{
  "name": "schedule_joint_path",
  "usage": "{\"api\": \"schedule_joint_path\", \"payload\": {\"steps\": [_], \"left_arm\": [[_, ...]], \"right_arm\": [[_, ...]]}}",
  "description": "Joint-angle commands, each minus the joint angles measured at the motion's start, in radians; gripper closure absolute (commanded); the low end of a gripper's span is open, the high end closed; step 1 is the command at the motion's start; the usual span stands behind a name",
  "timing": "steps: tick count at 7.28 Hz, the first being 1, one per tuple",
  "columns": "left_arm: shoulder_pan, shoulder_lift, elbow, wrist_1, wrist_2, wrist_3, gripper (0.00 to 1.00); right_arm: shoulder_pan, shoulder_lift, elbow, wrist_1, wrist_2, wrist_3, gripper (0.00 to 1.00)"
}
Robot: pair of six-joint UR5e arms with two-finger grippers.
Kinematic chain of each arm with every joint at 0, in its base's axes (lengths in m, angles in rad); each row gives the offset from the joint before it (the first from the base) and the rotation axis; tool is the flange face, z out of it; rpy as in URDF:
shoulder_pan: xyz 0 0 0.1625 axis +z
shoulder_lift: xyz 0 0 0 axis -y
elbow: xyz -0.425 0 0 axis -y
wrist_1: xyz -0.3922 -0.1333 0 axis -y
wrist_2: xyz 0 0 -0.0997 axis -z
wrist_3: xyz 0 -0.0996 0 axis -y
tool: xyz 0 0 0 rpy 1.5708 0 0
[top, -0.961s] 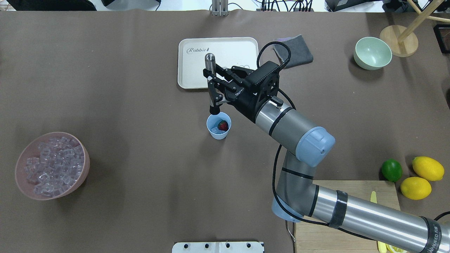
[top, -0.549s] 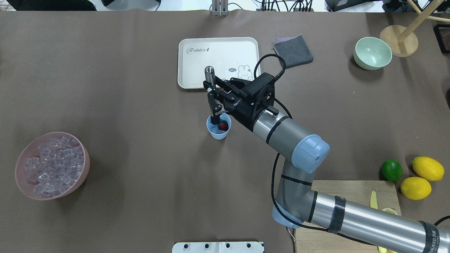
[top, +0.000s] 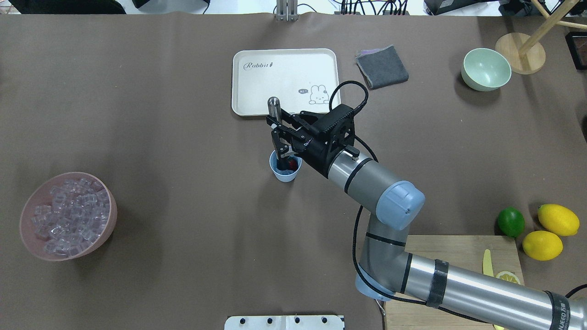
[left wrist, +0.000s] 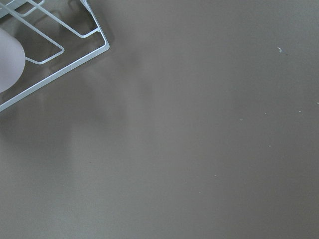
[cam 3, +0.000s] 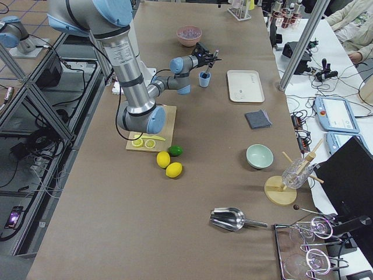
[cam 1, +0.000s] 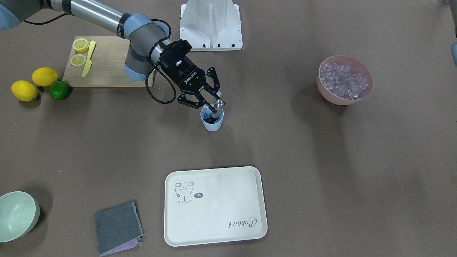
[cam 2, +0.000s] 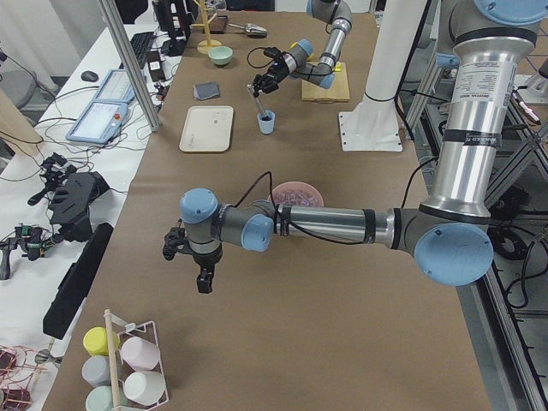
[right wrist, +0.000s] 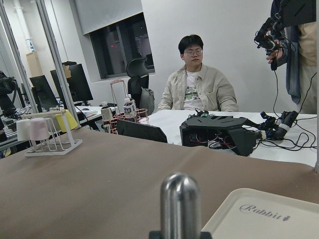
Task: Mash ice and strawberries in cup
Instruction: 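Press the muddler up and down inside the cup with the right gripper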
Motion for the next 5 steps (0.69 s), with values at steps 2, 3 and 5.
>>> {"api": "schedule_joint_path", "payload": {"steps": [2, 3, 5], "left_arm": [[0.000, 0.001, 0.006, -0.008, 0.000, 0.000, 0.02], [0.000, 0.001, 0.006, -0.010, 0.000, 0.000, 0.02], [0.002, -0.001, 0.006, -0.010, 0.000, 0.000, 0.02]], "right_arm": [[-0.005, -0.007, -0.001, 0.000, 0.000, 0.012, 1.00], [-0.004, -0.002, 0.003, 0.000, 0.000, 0.011, 1.00], [0.014, 0.006, 0.034, 0.002, 0.000, 0.011, 1.00]]}}
